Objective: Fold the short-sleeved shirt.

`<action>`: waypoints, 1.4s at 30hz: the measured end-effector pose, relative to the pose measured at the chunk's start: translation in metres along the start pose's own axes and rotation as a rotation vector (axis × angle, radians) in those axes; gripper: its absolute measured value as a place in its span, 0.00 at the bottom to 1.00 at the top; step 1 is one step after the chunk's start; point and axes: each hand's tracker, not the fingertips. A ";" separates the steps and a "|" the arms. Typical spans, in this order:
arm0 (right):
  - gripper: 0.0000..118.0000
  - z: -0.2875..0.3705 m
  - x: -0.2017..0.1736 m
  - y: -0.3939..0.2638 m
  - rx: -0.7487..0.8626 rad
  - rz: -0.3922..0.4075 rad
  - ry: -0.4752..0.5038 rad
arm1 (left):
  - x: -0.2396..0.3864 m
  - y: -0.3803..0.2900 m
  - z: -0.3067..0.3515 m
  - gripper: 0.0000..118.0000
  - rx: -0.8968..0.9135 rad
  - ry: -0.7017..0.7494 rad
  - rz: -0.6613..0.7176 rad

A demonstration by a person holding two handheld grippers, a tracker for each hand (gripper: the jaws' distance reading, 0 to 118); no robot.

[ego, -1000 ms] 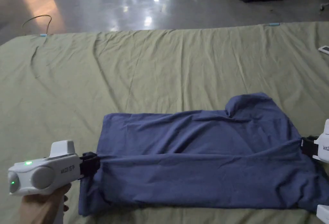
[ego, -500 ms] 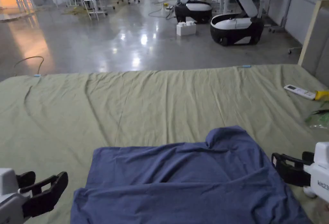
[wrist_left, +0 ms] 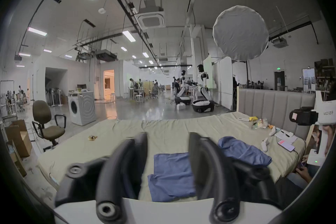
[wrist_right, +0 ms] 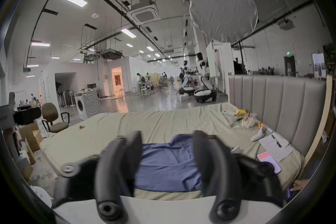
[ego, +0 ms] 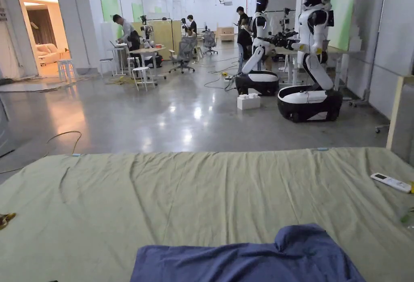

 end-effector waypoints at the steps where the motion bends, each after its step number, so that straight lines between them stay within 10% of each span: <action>1: 0.09 0.004 -0.003 -0.002 -0.029 -0.044 -0.014 | 0.003 0.002 0.004 0.12 0.012 -0.008 -0.011; 21: 0.00 -0.005 -0.006 0.003 -0.077 -0.023 -0.019 | -0.023 -0.026 -0.041 0.00 -0.266 -0.033 0.190; 26: 0.00 -0.016 -0.002 -0.017 -0.168 -0.048 0.000 | -0.045 -0.098 -0.107 0.50 -0.452 -0.054 0.270; 38: 0.00 -0.037 0.021 -0.053 -0.320 -0.109 -0.040 | -0.048 -0.231 -0.214 0.48 -0.808 0.026 0.272; 42: 0.00 -0.044 0.025 -0.064 -0.390 -0.118 -0.069 | -0.043 -0.242 -0.226 0.14 -0.894 -0.002 0.231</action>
